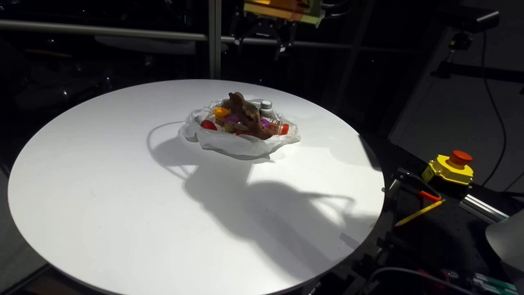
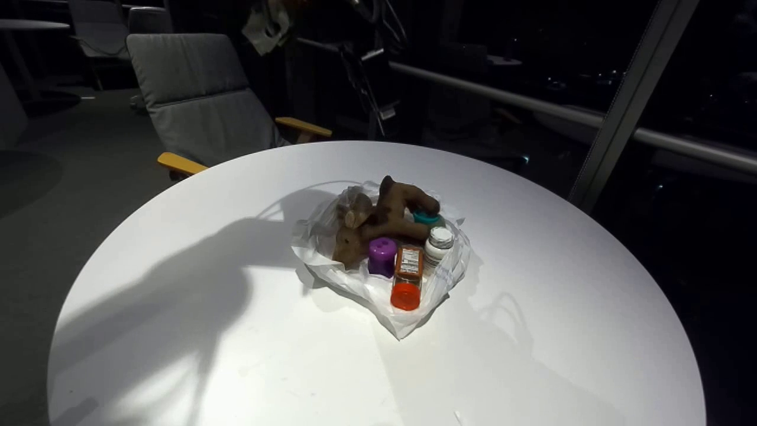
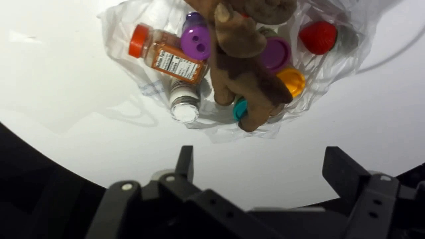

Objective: Put the contents on the table into the plastic bag.

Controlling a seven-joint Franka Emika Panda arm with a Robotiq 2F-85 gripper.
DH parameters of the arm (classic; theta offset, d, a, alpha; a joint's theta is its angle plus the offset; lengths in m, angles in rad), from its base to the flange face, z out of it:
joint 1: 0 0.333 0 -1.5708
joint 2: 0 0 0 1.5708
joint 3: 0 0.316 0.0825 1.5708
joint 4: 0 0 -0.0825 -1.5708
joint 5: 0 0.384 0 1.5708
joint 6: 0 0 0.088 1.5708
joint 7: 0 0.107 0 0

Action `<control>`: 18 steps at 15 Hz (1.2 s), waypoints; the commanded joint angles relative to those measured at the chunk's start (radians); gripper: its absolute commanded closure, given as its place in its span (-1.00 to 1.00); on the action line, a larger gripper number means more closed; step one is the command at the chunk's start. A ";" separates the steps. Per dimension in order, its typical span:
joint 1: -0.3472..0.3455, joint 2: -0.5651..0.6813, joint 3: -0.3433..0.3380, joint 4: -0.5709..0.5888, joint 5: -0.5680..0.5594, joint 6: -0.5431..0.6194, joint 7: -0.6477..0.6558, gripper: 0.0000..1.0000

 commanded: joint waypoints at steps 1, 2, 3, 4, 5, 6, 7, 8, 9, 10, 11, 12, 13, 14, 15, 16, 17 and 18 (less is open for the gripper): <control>0.017 -0.257 0.009 -0.152 0.015 -0.190 -0.064 -0.99; -0.117 -0.314 0.153 -0.187 0.019 -0.250 -0.101 -1.00; -0.141 -0.363 0.189 -0.230 0.068 -0.301 -0.176 -0.98; -0.172 -0.409 0.232 -0.262 0.103 -0.361 -0.221 -1.00; -0.202 -0.453 0.274 -0.297 0.116 -0.408 -0.239 -1.00; -0.228 -0.497 0.313 -0.333 0.124 -0.446 -0.257 -1.00; -0.249 -0.547 0.348 -0.374 0.130 -0.477 -0.272 -1.00; -0.267 -0.584 0.376 -0.411 0.137 -0.495 -0.291 -1.00; -0.281 -0.616 0.401 -0.442 0.141 -0.518 -0.317 -1.00; -0.292 -0.639 0.419 -0.477 0.150 -0.527 -0.348 -1.00; -0.301 -0.667 0.431 -0.507 0.163 -0.539 -0.379 -1.00; -0.310 -0.674 0.440 -0.531 0.177 -0.536 -0.404 -1.00; -0.334 -0.606 0.468 -0.471 0.169 -0.526 -0.356 -1.00; -0.340 -0.624 0.475 -0.498 0.175 -0.526 -0.374 -1.00; -0.344 -0.636 0.478 -0.515 0.176 -0.526 -0.384 -1.00; -0.347 -0.641 0.478 -0.522 0.176 -0.526 -0.390 -1.00; -0.347 -0.643 0.478 -0.524 0.176 -0.526 -0.393 -1.00; -0.348 -0.643 0.478 -0.524 0.176 -0.526 -0.394 -1.00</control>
